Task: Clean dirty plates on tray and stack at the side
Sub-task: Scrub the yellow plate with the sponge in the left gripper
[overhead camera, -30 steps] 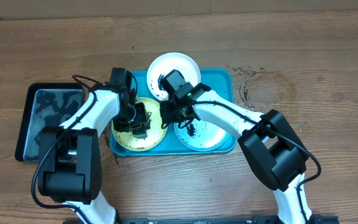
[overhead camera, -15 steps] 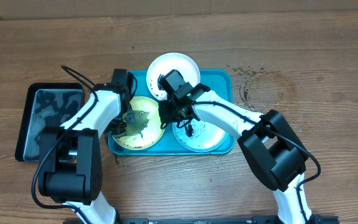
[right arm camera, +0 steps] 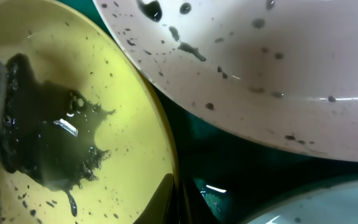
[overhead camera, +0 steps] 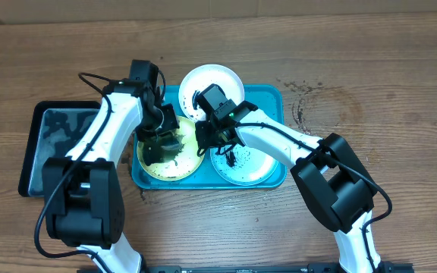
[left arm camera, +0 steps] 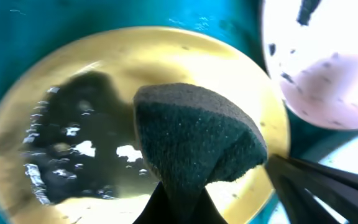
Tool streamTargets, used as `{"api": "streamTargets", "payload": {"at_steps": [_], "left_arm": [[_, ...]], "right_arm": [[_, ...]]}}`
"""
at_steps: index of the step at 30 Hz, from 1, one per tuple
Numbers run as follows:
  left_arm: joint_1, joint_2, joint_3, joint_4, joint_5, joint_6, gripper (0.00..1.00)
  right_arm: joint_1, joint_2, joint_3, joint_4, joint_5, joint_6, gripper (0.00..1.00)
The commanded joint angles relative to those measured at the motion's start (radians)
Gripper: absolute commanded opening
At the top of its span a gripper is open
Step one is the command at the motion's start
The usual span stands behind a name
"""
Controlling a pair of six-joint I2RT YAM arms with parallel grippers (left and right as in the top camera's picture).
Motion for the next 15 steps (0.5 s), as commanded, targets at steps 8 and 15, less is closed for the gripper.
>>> {"api": "streamTargets", "payload": {"at_steps": [8, 15], "left_arm": [[-0.023, 0.023, -0.223, 0.246, 0.062, -0.036, 0.04], [-0.023, 0.023, -0.286, 0.3, -0.409, -0.037, 0.04]], "right_arm": [[-0.006, -0.001, 0.028, 0.006, 0.014, -0.01, 0.04], [-0.006, -0.001, 0.028, -0.001, 0.014, -0.01, 0.04]]}}
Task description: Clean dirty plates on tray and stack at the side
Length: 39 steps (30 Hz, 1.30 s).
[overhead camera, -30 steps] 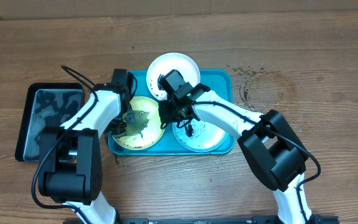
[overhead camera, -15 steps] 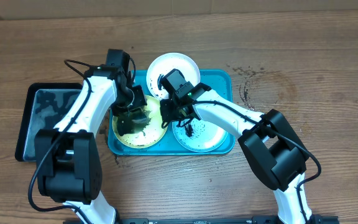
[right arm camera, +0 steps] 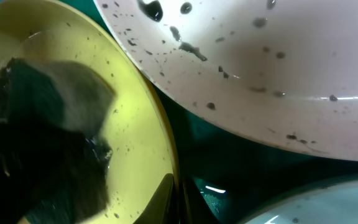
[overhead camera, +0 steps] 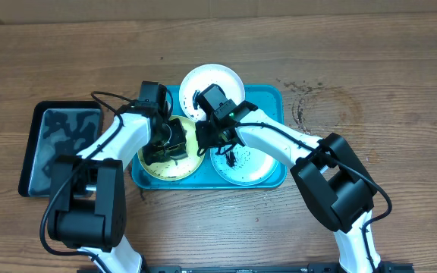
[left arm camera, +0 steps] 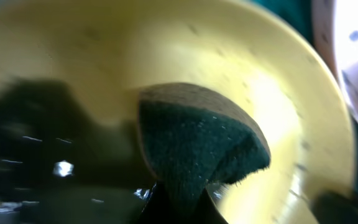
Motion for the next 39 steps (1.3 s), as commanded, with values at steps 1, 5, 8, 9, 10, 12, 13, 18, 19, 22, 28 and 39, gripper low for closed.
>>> {"api": "streamTargets", "payload": {"at_steps": [1, 5, 8, 9, 10, 12, 13, 18, 19, 22, 28, 39], "left_arm": [[0.005, 0.032, -0.047, -0.015, -0.454, -0.013, 0.04], [0.005, 0.032, -0.043, -0.04, -0.665, -0.017, 0.04], [0.005, 0.032, -0.014, -0.079, -0.697, -0.017, 0.04], [0.005, 0.031, 0.008, -0.104, -0.697, -0.018, 0.04], [0.005, 0.031, 0.027, -0.126, -0.697, -0.018, 0.04], [0.005, 0.016, 0.11, -0.214, -0.697, -0.045, 0.04], [0.006, 0.008, 0.142, -0.245, -0.697, -0.07, 0.04], [0.031, -0.08, 0.29, -0.338, -0.651, -0.125, 0.04], [0.041, -0.105, 0.308, -0.339, -0.638, -0.125, 0.04], [0.104, -0.188, 0.342, -0.317, -0.581, -0.124, 0.04], [0.328, -0.266, 0.343, -0.288, -0.421, -0.121, 0.04], [0.587, -0.083, 0.324, -0.225, -0.288, -0.088, 0.04]], "right_arm": [[-0.006, -0.002, 0.028, -0.004, 0.01, -0.01, 0.04], [-0.006, -0.002, 0.028, -0.005, 0.01, -0.01, 0.04], [-0.006, -0.002, 0.028, -0.006, 0.01, -0.01, 0.04], [-0.006, -0.002, 0.028, -0.006, 0.011, -0.011, 0.04], [-0.006, -0.002, 0.028, -0.006, 0.011, -0.011, 0.04], [-0.006, -0.002, 0.028, -0.005, 0.01, -0.026, 0.04], [-0.006, -0.005, 0.028, -0.005, 0.01, -0.029, 0.04], [-0.006, -0.037, 0.028, -0.002, 0.01, -0.055, 0.04], [-0.005, -0.047, 0.028, -0.001, 0.01, -0.069, 0.04], [-0.003, -0.087, 0.029, 0.0, 0.01, -0.101, 0.04], [-0.002, -0.16, 0.029, 0.026, 0.014, -0.169, 0.04], [-0.002, -0.217, 0.029, 0.059, 0.104, -0.212, 0.04]]}}
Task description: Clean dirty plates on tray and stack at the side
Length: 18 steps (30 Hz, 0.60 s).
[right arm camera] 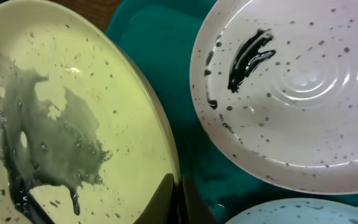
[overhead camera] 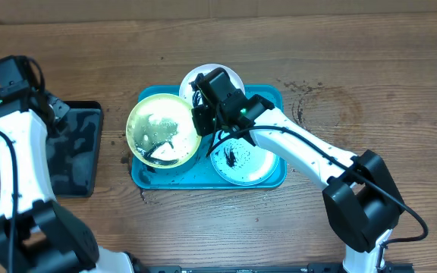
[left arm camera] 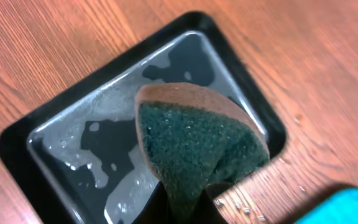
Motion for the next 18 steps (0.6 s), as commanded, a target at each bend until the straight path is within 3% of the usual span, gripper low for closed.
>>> {"api": "streamTargets", "payload": {"at_steps": [1, 14, 16, 18], "left_arm": [[0.032, 0.1, -0.011, 0.022, 0.051, 0.017, 0.04], [0.077, 0.268, -0.011, 0.026, 0.111, 0.066, 0.06], [0.077, 0.269, -0.011, 0.025, 0.111, 0.066, 0.2], [0.077, 0.269, -0.011, 0.026, 0.111, 0.065, 0.54]], "right_arm": [[-0.001, -0.042, 0.028, -0.002, 0.04, -0.016, 0.04], [-0.001, -0.063, 0.028, -0.021, 0.112, -0.016, 0.04], [-0.001, -0.067, 0.028, -0.022, 0.126, -0.041, 0.04], [-0.001, -0.072, 0.028, -0.026, 0.127, -0.061, 0.04]]}}
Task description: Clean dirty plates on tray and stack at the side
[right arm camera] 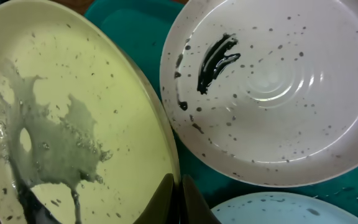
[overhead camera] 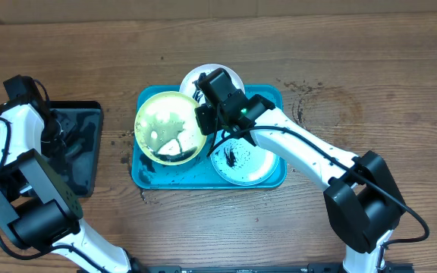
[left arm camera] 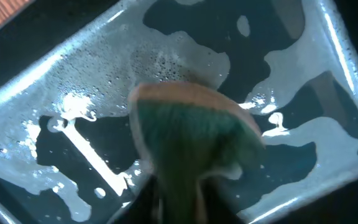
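Note:
My right gripper (right arm camera: 178, 186) is shut on the rim of the yellow plate (right arm camera: 61, 124), which it holds tilted above the teal tray (overhead camera: 152, 177); dark smears and wet streaks cover the plate (overhead camera: 167, 127). A white speckled plate (right arm camera: 272, 81) with a black smear and a pale blue plate (right arm camera: 278, 211) lie in the tray. My left gripper (left arm camera: 179, 199) is shut on the green sponge (left arm camera: 191, 134), which is down in the soapy water of the black tray (left arm camera: 328, 50). Overhead, the left gripper (overhead camera: 55, 133) is over that black tray (overhead camera: 89, 163).
The wooden table (overhead camera: 370, 68) spreads all round, with dark crumbs (overhead camera: 298, 87) right of the teal tray. The black tray sits at the left, a little apart from the teal one.
My left gripper has gone down with the sponge from above the black tray into its soapy water. The right gripper still holds the yellow plate tilted, shifted slightly.
At first my left gripper held the sponge over the yellow plate lying in the teal tray, then pressed it on the plate's dark puddle while the right gripper pinched the rim. Later the plate was lifted and tilted and the sponge was over the black tray, now in its water.

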Tool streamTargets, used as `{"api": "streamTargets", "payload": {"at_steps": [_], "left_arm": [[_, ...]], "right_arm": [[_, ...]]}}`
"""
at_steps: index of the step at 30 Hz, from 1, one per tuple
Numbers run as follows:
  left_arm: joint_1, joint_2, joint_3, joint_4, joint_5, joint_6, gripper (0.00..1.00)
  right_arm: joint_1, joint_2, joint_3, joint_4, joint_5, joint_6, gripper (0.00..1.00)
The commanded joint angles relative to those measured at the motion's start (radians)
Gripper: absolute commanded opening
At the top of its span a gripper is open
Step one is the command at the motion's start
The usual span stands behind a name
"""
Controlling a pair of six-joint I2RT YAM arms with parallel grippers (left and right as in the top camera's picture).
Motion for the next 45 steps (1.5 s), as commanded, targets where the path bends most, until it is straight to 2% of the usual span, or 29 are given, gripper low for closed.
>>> {"api": "streamTargets", "payload": {"at_steps": [1, 3, 6, 8, 13, 17, 21, 27, 32, 45], "left_arm": [[0.001, 0.011, -0.001, 0.001, 0.019, 0.016, 0.62], [0.002, 0.01, 0.0, 0.004, 0.019, 0.016, 0.66], [0.002, 0.01, 0.004, 0.003, 0.019, 0.017, 0.67], [0.003, 0.008, 0.017, -0.003, 0.024, 0.016, 0.67], [0.007, 0.001, 0.077, -0.039, 0.058, 0.016, 0.79], [0.006, -0.001, 0.107, -0.045, 0.079, 0.015, 1.0], [0.005, -0.001, 0.108, -0.048, 0.079, 0.015, 1.0], [0.005, -0.001, 0.108, -0.05, 0.079, 0.015, 1.0], [0.005, -0.001, 0.108, -0.05, 0.079, 0.015, 1.0], [0.005, -0.001, 0.108, -0.049, 0.078, 0.016, 1.0]], "right_arm": [[-0.001, -0.067, 0.028, 0.0, 0.032, -0.035, 0.04], [-0.001, -0.071, 0.028, -0.001, 0.032, -0.035, 0.04], [0.0, -0.076, 0.028, 0.0, 0.056, -0.049, 0.04], [0.006, -0.084, 0.029, -0.006, 0.087, -0.113, 0.04], [0.063, -0.087, 0.077, -0.05, 0.331, -0.226, 0.04], [0.133, -0.087, 0.112, -0.044, 0.501, -0.34, 0.04], [0.207, -0.087, 0.128, 0.002, 0.646, -0.449, 0.04], [0.311, -0.087, 0.127, 0.109, 0.866, -0.742, 0.04], [0.35, -0.087, 0.127, 0.176, 0.964, -0.924, 0.04], [0.352, -0.087, 0.127, 0.179, 0.983, -0.959, 0.04]]}}
